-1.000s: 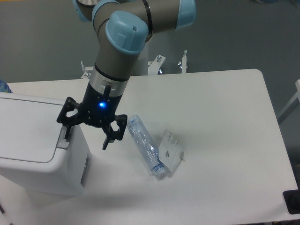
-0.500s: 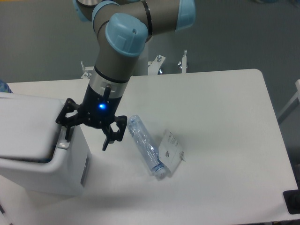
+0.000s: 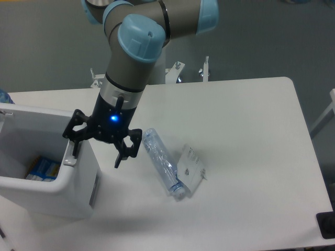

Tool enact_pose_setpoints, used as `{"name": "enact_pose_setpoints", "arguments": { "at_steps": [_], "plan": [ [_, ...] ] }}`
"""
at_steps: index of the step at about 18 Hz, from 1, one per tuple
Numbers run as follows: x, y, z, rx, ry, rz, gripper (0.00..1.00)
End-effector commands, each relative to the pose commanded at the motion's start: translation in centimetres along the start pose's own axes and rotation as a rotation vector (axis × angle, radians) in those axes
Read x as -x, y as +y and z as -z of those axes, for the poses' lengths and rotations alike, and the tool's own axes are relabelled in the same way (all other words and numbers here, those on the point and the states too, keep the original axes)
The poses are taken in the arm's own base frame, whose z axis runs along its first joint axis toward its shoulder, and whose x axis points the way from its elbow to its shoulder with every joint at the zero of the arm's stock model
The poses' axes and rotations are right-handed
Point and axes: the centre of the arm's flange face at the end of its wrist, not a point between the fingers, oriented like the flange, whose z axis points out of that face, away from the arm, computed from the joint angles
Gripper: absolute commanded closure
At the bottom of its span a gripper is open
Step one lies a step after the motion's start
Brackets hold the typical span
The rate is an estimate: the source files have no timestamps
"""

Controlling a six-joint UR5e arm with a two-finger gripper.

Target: Open the trash can

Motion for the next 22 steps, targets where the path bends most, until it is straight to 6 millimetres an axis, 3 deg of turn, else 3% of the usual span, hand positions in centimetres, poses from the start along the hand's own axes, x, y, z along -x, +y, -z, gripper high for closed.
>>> {"name": "enact_pose_setpoints", "arguments": {
  "at_steps": [2,6,12,18,22],
  "plan": [
    [0.5,-0.3,0.7,-0.012,-0.009,-0.003,0.0],
    [3.4,-0.9,2.8,-0.052,-0.043,0.017,0.0],
    [10.3,-0.2,5.7,-0.103,-0.121,0.012,0.0],
    [18.2,2.5,5.3,0.03,-0.306,-0.068,0.0],
    [21.3,4.8,4.1,0.155,-0.385,-0.15,0.0]
  ]
}}
